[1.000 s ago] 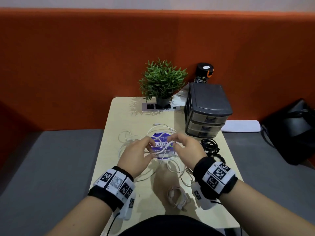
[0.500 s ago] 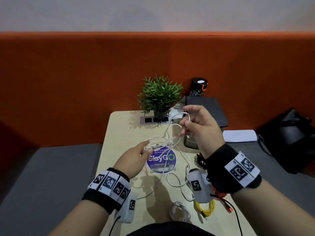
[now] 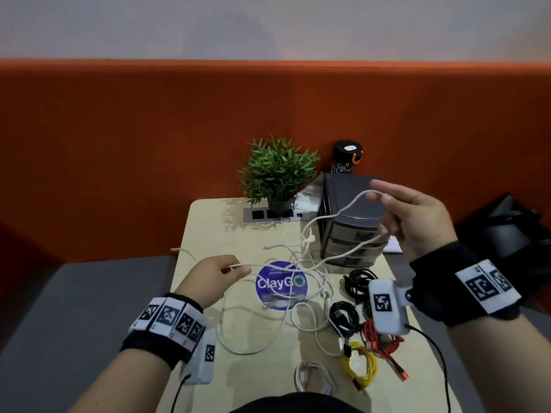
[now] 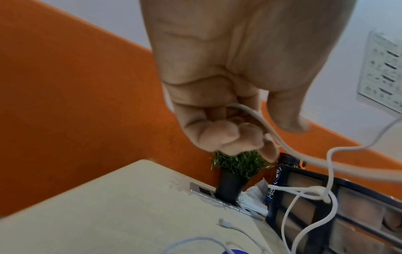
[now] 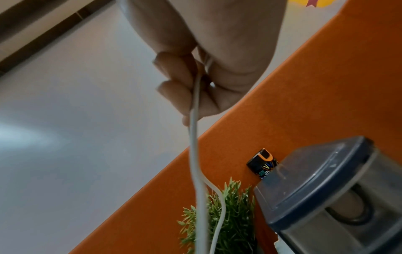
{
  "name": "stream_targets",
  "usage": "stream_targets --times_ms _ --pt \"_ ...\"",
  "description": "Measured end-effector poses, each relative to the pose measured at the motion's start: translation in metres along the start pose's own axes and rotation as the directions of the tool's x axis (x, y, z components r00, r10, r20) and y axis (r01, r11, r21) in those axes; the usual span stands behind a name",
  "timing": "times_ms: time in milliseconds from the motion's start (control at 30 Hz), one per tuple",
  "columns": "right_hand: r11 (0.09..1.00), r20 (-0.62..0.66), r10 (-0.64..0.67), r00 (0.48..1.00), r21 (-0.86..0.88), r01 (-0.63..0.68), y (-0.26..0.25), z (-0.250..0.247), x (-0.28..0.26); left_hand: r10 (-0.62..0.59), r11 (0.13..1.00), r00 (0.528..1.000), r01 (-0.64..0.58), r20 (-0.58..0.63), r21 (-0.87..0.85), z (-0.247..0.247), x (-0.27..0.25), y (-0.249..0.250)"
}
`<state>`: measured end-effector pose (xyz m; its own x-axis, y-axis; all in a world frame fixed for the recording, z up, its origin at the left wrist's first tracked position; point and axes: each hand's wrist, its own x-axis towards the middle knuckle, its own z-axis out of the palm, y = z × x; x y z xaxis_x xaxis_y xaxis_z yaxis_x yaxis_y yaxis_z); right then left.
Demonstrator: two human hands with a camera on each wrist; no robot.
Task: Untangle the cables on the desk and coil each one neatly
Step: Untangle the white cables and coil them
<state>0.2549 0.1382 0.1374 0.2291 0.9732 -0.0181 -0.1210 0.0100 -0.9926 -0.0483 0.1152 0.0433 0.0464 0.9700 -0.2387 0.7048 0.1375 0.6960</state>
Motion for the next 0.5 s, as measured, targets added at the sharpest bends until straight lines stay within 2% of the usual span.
stream_targets --times_ms 100,200,267,333,367,400,433,467,500 --pt "1.000 0.019 -0.008 1.000 0.000 0.008 0.004 -0.002 -0.001 0.001 0.998 0.995 0.005 0.104 -0.062 0.002 -0.004 -0.005" --pt "1.000 0.072 -0.008 0.997 -0.011 0.009 0.008 0.001 -0.004 -0.008 0.998 0.991 -0.002 0.133 0.070 0.005 -0.005 -0.005" --pt "0.996 0.110 0.013 0.994 -0.087 -0.003 0.014 0.007 -0.004 0.015 0.989 0.989 -0.037 0.150 0.141 0.007 -0.005 0.000" --pt "0.973 0.144 0.036 0.989 -0.230 -0.002 0.021 0.012 -0.005 0.056 0.992 0.986 -0.073 0.155 0.105 0.008 -0.005 0.005" --pt "0.923 0.158 0.034 0.987 -0.385 0.030 0.024 0.014 -0.005 0.081 0.994 0.985 -0.091 0.153 0.060 0.008 -0.007 0.008" --pt "0.813 0.173 0.029 0.984 -0.577 0.077 0.027 0.015 -0.006 0.113 0.993 0.982 -0.118 0.154 0.024 0.007 -0.008 0.011" --pt "0.667 0.180 0.026 0.983 -0.736 0.117 0.029 0.017 -0.007 0.151 0.988 0.976 -0.154 0.158 0.007 0.007 -0.010 0.015" --pt "0.539 0.188 -0.003 0.982 -0.827 0.160 0.031 0.020 -0.011 0.190 0.981 0.968 -0.192 0.165 -0.005 0.006 -0.013 0.021" --pt "0.464 0.211 -0.041 0.977 -0.862 0.206 0.032 0.024 -0.016 0.225 0.974 0.959 -0.224 0.172 -0.026 0.005 -0.016 0.027"
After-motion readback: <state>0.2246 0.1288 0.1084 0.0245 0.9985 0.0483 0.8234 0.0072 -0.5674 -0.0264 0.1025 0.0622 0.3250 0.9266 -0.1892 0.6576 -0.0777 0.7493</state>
